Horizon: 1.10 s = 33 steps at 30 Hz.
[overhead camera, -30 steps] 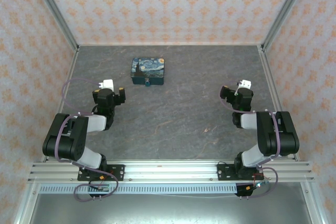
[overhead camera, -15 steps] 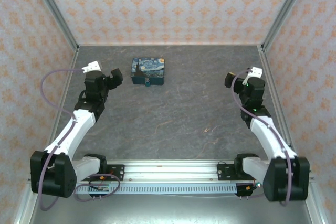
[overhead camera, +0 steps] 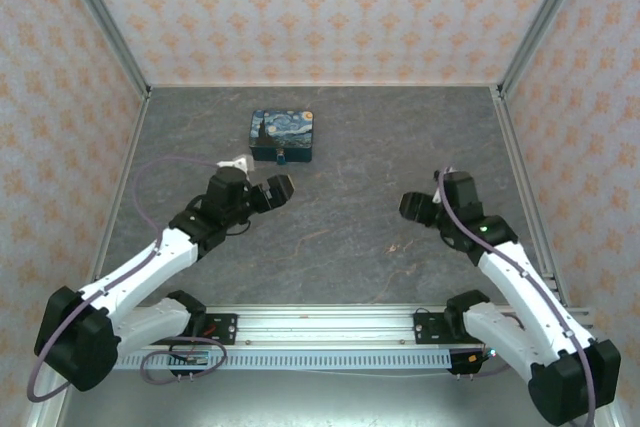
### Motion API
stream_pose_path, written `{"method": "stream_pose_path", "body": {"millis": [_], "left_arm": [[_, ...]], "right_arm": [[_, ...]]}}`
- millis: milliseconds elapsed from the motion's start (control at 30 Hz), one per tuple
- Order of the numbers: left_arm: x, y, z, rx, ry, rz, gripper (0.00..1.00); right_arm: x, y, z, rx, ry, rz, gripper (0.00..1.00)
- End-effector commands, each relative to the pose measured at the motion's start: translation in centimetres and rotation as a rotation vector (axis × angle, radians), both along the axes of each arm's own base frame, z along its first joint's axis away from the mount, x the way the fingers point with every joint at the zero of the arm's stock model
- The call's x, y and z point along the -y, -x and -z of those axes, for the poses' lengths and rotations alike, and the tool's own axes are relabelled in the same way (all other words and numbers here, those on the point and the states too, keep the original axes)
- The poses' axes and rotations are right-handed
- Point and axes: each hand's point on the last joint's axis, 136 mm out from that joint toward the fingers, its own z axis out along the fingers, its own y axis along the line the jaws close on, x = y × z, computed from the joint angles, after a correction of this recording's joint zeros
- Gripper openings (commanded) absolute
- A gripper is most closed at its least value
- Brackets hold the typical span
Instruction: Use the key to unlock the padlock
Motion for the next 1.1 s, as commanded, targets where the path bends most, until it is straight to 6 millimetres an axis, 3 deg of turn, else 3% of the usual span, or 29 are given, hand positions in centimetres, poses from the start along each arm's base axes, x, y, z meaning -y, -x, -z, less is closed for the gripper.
{"method": "stream_pose_path", "body": {"millis": [0, 200, 533, 1067], "left_arm": [[0.8, -0.3, -0.7, 0.03, 0.067, -0.04, 1.0], [1.8, -0.7, -0.8, 0.033, 0.066, -0.029, 1.0], [2.1, -0.2, -1.0, 0.041, 0.035, -0.025, 1.0], [2.0, -0.1, -0.5, 0.031, 0.008, -0.022, 1.0]], "right_arm": [[-0.2, 3.9, 4.6, -0.207, 0.019, 0.023, 0.68], [-1.6, 4.2, 7.3, -0.263, 0.045, -0.014, 0.59], [-3.4, 2.6, 8.9, -0.318, 0.116, -0.102, 0.45], [-4.8, 1.2, 10.9, -0.371, 0.188, -0.181, 0.42]]}}
